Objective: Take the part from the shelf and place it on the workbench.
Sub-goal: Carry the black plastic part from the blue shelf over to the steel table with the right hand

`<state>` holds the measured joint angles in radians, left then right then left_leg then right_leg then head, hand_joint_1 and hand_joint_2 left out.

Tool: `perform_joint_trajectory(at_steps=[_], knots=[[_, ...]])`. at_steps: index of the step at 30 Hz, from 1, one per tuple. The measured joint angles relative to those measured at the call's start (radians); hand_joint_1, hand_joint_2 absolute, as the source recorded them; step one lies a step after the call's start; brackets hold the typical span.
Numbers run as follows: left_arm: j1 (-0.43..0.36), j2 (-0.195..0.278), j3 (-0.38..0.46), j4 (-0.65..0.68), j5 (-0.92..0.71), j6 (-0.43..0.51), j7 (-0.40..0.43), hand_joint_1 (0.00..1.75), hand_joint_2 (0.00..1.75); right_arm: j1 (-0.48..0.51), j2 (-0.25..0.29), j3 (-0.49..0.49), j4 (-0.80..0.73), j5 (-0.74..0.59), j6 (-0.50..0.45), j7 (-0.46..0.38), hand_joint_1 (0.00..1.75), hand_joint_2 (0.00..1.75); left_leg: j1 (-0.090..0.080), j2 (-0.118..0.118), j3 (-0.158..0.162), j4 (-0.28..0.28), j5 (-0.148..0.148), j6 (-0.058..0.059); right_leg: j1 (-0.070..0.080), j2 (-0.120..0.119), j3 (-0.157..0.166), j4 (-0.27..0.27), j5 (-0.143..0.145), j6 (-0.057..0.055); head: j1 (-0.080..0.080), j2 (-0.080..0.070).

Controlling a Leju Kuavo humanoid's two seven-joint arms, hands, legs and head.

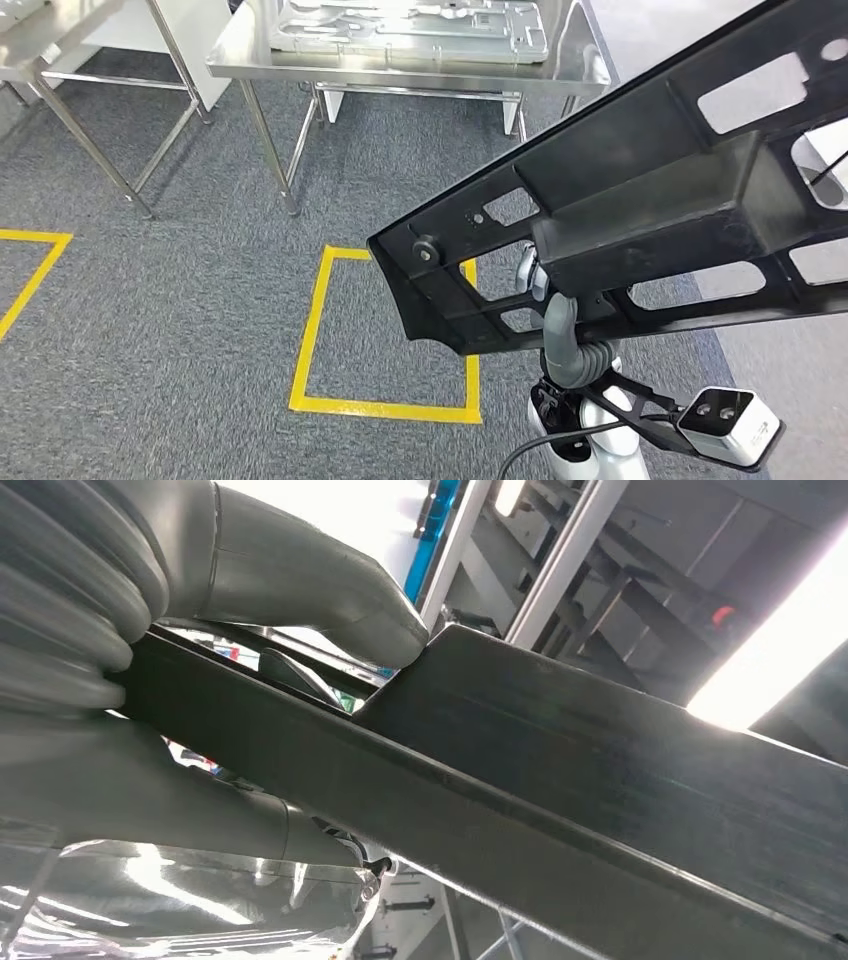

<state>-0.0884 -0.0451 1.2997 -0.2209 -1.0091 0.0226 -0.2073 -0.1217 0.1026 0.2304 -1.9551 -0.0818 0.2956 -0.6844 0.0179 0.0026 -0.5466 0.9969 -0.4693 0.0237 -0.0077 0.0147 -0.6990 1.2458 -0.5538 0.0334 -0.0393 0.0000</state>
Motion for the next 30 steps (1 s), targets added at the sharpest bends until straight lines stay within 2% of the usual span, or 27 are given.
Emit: perform_joint_trajectory(at_steps=[1,2,3,5,6,7,9,11,12,13,15,16,17,18,19,21,22,23,26,27,28,29,30], knots=[[0.001,0.0,0.0,0.0,0.0,0.0,0.0,0.0,1.75,0.0,0.0,0.0,0.0,0.0,-0.002,0.0,1.75,1.75,0.0,0.003,0.002,0.0,-0.003,-0.001,-0.003,-0.003,-0.029,0.046,-0.013,0.003,0.0,0.0],[0.002,0.001,0.0,0.0,0.0,-0.001,-0.001,0.0,1.75,0.0,0.0,0.0,0.0,0.0,-0.004,0.0,1.75,1.75,0.001,0.005,0.006,0.0,-0.007,-0.003,-0.007,-0.005,-0.042,0.057,-0.005,0.005,0.0,0.0],[0.002,0.001,0.0,0.0,0.0,-0.001,-0.001,0.0,1.75,0.0,0.0,0.0,0.0,0.0,-0.005,0.0,1.75,1.75,0.001,0.007,0.012,0.0,-0.012,-0.006,-0.01,-0.008,-0.033,0.027,0.022,0.008,0.0,0.0],[0.003,0.001,0.0,0.0,0.0,-0.002,-0.002,0.0,1.75,0.0,0.0,0.0,0.0,0.0,-0.008,0.0,1.75,1.75,0.003,0.009,0.029,0.0,-0.026,-0.014,-0.013,-0.019,0.029,-0.111,0.1,0.008,0.0,0.0],[0.002,0.001,0.0,0.0,0.0,-0.003,-0.002,0.0,1.75,-0.002,0.0,0.0,-0.001,0.0,-0.008,0.0,1.75,1.75,0.002,0.01,0.035,0.001,-0.032,-0.02,-0.01,-0.026,0.055,-0.172,0.115,0.002,0.0,0.0],[0.002,0.001,0.0,0.0,0.0,-0.003,-0.003,0.0,1.75,-0.002,0.0,0.0,-0.001,0.001,-0.008,0.0,1.75,1.75,0.001,0.012,0.039,0.0,-0.037,-0.026,-0.006,-0.032,0.071,-0.21,0.121,-0.007,0.0,0.0],[0.001,0.002,0.0,0.0,0.0,-0.004,-0.004,0.0,1.75,-0.003,0.0,0.0,-0.001,0.001,-0.008,0.0,1.75,1.75,-0.001,0.017,0.046,0.003,-0.042,-0.04,0.0,-0.033,0.076,-0.227,0.108,-0.027,0.0,0.0],[0.001,0.003,0.0,0.0,0.0,-0.004,-0.005,0.0,1.75,-0.003,0.0,0.0,-0.003,-0.001,-0.009,0.0,1.75,1.75,0.002,0.02,0.049,0.025,-0.047,-0.05,-0.002,-0.026,0.094,-0.231,0.109,-0.042,0.0,0.0],[0.0,0.003,0.0,0.0,-0.001,-0.004,-0.005,0.0,1.75,-0.004,0.001,0.0,-0.004,-0.002,-0.008,0.0,1.75,1.75,0.003,0.018,0.036,0.058,-0.051,-0.053,-0.003,-0.024,0.106,-0.233,0.105,-0.049,0.0,0.0],[-0.001,0.003,0.0,0.0,-0.001,-0.004,-0.005,0.0,1.75,-0.006,0.001,0.0,-0.005,-0.003,-0.008,0.0,1.75,1.75,0.004,0.014,0.007,0.111,-0.061,-0.055,-0.003,-0.023,0.118,-0.236,0.099,-0.054,0.0,0.0],[0.0,0.005,0.0,0.0,-0.002,-0.005,-0.005,0.0,1.75,-0.007,0.003,0.0,-0.006,-0.004,-0.008,0.0,1.75,1.75,0.004,0.008,-0.081,0.243,-0.105,-0.059,0.0,-0.017,0.135,-0.236,0.084,-0.062,0.0,0.0],[0.003,0.006,0.0,0.0,-0.002,-0.005,-0.005,0.0,1.75,-0.006,0.003,0.0,-0.006,-0.005,-0.008,0.0,1.75,1.75,0.004,0.007,-0.121,0.288,-0.129,-0.06,0.002,-0.013,0.144,-0.236,0.076,-0.064,0.0,0.0],[0.006,0.006,0.0,0.0,-0.002,-0.005,-0.005,0.0,1.75,-0.005,0.003,0.0,-0.006,-0.006,-0.007,0.0,1.75,1.75,0.004,0.006,-0.147,0.304,-0.142,-0.059,0.003,-0.008,0.154,-0.236,0.067,-0.064,0.0,0.0],[0.008,0.007,0.0,0.0,-0.002,-0.006,-0.005,0.0,1.75,-0.004,0.004,0.0,-0.006,-0.006,-0.007,0.0,1.75,1.75,0.003,0.006,-0.155,0.285,-0.134,-0.055,0.005,-0.004,0.167,-0.236,0.057,-0.064,0.0,0.0],[0.009,0.007,0.0,0.0,-0.002,-0.006,-0.005,0.0,1.75,-0.003,0.004,0.0,-0.006,-0.007,-0.007,0.0,1.75,1.75,0.001,0.006,-0.15,0.238,-0.104,-0.05,0.006,-0.001,0.181,-0.236,0.047,-0.063,0.0,0.0],[0.011,0.009,0.0,0.0,-0.002,-0.007,-0.005,0.0,1.75,-0.003,0.005,0.0,-0.006,-0.008,-0.004,0.0,1.75,1.75,-0.005,0.004,-0.123,0.112,-0.005,-0.035,0.009,0.003,0.208,-0.236,0.024,-0.059,0.0,0.0],[0.012,0.01,0.0,0.0,-0.002,-0.008,-0.005,0.0,1.75,-0.002,0.005,0.0,-0.006,-0.008,-0.002,0.0,1.75,1.75,-0.01,0.003,-0.111,0.071,0.028,-0.028,0.01,0.005,0.217,-0.237,0.013,-0.054,0.0,0.0],[0.013,0.011,0.0,0.0,-0.002,-0.008,-0.005,0.0,1.75,-0.001,0.006,0.0,-0.006,-0.009,0.0,0.0,1.75,1.75,-0.013,0.002,-0.105,0.047,0.047,-0.022,0.011,0.007,0.225,-0.236,0.005,-0.048,0.0,0.0],[0.012,0.012,0.0,0.0,-0.002,-0.008,-0.005,0.0,1.75,-0.002,0.008,0.0,-0.008,-0.008,0.005,0.0,1.75,1.75,-0.012,-0.001,-0.078,0.033,0.04,-0.005,0.012,0.008,0.231,-0.209,0.008,-0.03,0.0,0.0],[0.01,0.012,0.0,0.0,-0.002,-0.009,-0.005,0.0,1.75,-0.003,0.008,0.0,-0.008,-0.008,0.006,0.0,1.75,1.75,-0.01,-0.001,-0.065,0.028,0.035,0.001,0.011,0.005,0.215,-0.174,0.012,-0.025,0.0,0.0],[0.009,0.012,0.0,0.0,-0.002,-0.009,-0.005,0.0,1.75,-0.003,0.008,0.0,-0.009,-0.008,0.007,0.0,1.75,1.75,-0.009,-0.002,-0.051,0.023,0.029,0.005,0.01,0.001,0.184,-0.121,0.009,-0.021,0.0,0.0],[0.008,0.012,0.0,0.0,-0.003,-0.009,-0.005,0.0,1.75,-0.003,0.008,0.0,-0.009,-0.008,0.007,0.0,1.75,1.75,-0.008,-0.002,-0.04,0.019,0.022,0.009,0.008,-0.001,0.143,-0.06,-0.005,-0.015,0.0,0.0],[0.008,0.012,0.0,0.0,-0.003,-0.009,-0.005,0.0,1.75,-0.003,0.008,0.0,-0.009,-0.008,0.008,0.0,1.75,1.75,-0.008,-0.002,-0.03,0.017,0.013,0.011,0.006,-0.003,0.096,-0.002,-0.032,-0.01,0.0,0.0]])
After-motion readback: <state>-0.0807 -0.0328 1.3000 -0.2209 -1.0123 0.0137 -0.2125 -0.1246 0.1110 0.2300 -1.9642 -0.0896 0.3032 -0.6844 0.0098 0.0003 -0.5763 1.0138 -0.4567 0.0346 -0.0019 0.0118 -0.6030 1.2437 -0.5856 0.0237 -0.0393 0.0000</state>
